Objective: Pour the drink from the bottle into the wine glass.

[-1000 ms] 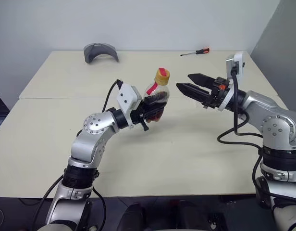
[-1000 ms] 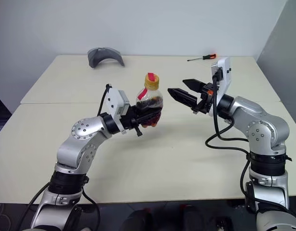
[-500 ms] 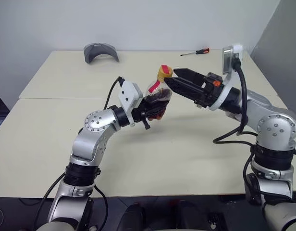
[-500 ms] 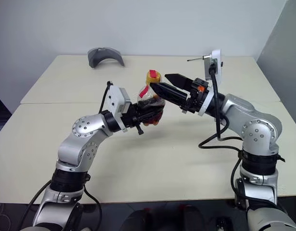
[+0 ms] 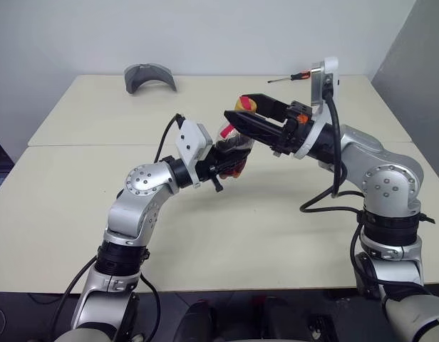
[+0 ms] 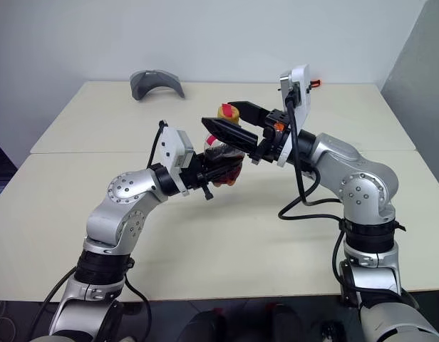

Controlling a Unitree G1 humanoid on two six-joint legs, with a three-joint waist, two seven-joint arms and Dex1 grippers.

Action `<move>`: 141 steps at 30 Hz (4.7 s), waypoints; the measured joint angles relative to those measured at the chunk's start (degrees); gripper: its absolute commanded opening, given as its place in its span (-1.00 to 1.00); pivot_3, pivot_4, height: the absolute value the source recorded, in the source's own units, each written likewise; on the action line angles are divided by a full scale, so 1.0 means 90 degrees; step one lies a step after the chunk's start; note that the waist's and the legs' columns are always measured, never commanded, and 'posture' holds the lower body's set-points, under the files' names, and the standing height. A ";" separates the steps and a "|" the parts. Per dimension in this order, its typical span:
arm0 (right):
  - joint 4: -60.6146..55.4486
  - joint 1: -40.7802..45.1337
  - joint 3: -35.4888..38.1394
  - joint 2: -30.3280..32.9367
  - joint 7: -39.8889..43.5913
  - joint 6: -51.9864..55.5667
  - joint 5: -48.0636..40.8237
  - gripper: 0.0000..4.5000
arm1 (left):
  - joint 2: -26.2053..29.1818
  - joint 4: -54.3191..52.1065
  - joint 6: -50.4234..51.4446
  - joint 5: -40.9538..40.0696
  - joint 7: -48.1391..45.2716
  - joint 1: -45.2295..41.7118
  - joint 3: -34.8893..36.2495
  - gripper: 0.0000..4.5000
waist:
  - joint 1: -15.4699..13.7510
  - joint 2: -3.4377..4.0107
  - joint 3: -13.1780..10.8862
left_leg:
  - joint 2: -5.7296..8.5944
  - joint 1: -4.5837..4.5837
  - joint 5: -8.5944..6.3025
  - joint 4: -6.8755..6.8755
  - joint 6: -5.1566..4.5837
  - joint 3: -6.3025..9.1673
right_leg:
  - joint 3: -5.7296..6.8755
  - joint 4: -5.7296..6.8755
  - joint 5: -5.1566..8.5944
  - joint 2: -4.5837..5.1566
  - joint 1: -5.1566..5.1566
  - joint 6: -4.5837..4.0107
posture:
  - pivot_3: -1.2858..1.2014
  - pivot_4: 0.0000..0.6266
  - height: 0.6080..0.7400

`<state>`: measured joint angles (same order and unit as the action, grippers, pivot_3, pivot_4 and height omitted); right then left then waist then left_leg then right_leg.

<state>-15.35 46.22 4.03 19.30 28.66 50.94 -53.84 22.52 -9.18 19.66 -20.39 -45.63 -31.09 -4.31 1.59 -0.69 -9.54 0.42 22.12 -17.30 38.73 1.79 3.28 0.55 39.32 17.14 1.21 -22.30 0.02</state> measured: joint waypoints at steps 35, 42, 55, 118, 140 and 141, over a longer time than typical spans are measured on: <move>0.0883 0.0689 -0.0821 0.0528 0.3100 -0.0681 0.0680 -0.34 | 0.0716 -0.2034 0.1145 -0.1223 -0.0110 0.1301 0.0259 -0.60 | 0.0004 0.0002 -0.0001 | -0.0001 -0.0005 -0.0001 0.0000 -0.0003 0.0003 | 0.0001 -0.0003 0.0000 0.0000 0.0004 0.0000 | 0.03 -0.52 1.00; 0.1046 0.0750 -0.0817 0.0483 0.3315 -0.0894 0.0863 -0.34 | 0.0705 -0.2024 0.1217 -0.1210 0.0011 0.1176 0.0247 -0.60 | -0.0001 0.0002 -0.0002 | -0.0001 -0.0004 -0.0001 -0.0001 -0.0001 0.0003 | 0.0000 -0.0005 0.0000 0.0000 0.0003 0.0000 | 0.03 -0.52 1.00; 0.0581 0.0376 -0.0584 0.0457 0.2516 -0.0805 0.0965 -0.34 | 0.0520 -0.1450 0.0964 -0.0926 0.0007 0.0801 0.0026 -0.60 | -0.0010 0.0002 -0.0002 | 0.0000 -0.0002 0.0000 0.0000 0.0001 0.0002 | 0.0000 -0.0006 0.0000 0.0001 0.0003 0.0000 | 0.03 -0.52 1.00; -0.0325 -0.0473 0.0494 0.1350 0.1060 0.0376 -0.0477 0.75 | 0.0210 -0.0889 0.0408 -0.0668 -0.0127 0.0241 -0.0171 -0.60 | -0.0016 -0.0002 -0.0004 | 0.0000 0.0001 0.0000 0.0001 -0.0001 0.0000 | 0.0001 -0.0011 -0.0001 0.0000 0.0006 0.0001 | 0.03 -0.52 1.00; -0.0335 -0.0085 0.0406 0.0795 0.0531 0.0396 -0.0911 0.75 | 0.0208 -0.0874 0.0395 -0.0650 -0.0142 0.0242 -0.0173 -0.60 | -0.0012 -0.0002 -0.0004 | 0.0000 0.0001 -0.0001 0.0000 -0.0001 0.0000 | 0.0001 -0.0009 -0.0001 0.0000 0.0005 0.0001 | 0.03 -0.52 1.00; -0.0331 -0.0085 0.0402 0.0795 0.0533 0.0393 -0.0906 0.75 | 0.0211 -0.0874 0.0395 -0.0650 -0.0142 0.0242 -0.0172 -0.60 | -0.0011 -0.0002 -0.0004 | 0.0000 0.0001 -0.0001 0.0000 -0.0001 0.0000 | 0.0001 -0.0009 -0.0001 0.0000 0.0005 0.0001 | 0.03 -0.52 1.00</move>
<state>-18.32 45.45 7.64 26.45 33.46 54.48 -61.99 24.42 -17.05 23.21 -26.24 -46.91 -28.92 -5.85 1.49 -0.71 -9.57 0.42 22.12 -17.31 38.73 1.78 3.28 0.56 39.23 17.13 1.21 -22.26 0.03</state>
